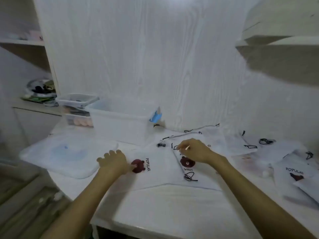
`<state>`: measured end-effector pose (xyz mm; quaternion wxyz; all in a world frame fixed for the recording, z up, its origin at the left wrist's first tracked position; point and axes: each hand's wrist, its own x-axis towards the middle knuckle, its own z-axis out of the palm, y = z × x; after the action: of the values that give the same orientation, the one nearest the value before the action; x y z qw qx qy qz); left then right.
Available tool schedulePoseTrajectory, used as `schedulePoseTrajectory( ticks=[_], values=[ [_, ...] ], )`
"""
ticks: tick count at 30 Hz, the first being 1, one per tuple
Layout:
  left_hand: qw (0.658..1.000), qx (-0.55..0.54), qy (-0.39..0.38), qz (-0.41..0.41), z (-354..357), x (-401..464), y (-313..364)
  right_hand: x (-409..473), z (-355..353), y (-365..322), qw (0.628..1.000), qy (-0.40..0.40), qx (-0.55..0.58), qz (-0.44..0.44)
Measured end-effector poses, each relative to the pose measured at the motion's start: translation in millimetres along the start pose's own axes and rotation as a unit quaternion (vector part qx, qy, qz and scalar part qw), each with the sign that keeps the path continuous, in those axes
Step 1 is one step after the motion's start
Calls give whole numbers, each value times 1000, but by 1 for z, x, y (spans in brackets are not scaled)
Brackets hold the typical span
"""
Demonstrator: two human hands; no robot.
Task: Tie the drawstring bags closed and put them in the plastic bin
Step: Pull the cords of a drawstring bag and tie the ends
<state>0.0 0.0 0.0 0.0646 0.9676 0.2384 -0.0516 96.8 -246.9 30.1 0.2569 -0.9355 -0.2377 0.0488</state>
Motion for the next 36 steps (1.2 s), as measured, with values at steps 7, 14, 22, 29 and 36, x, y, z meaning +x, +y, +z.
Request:
schedulePoseTrajectory(
  ticks=[7,14,22,29,36],
  values=[
    [997,62,35,-7,-2,23,-24,76,37,3,985,-104,-137,-13],
    [982,-41,109,146,-3,25,-27,71,49,5,973,70,-112,-191],
    [915,-324,-96,218,-36,17,1,6,-38,-37,961,-17,144,-235],
    [888,-236,-122,376,-91,37,74,-31,-90,17,938,100,314,-109],
    [929,-68,148,333,-119,101,214,-4,-58,77,847,312,431,18]
  ],
)
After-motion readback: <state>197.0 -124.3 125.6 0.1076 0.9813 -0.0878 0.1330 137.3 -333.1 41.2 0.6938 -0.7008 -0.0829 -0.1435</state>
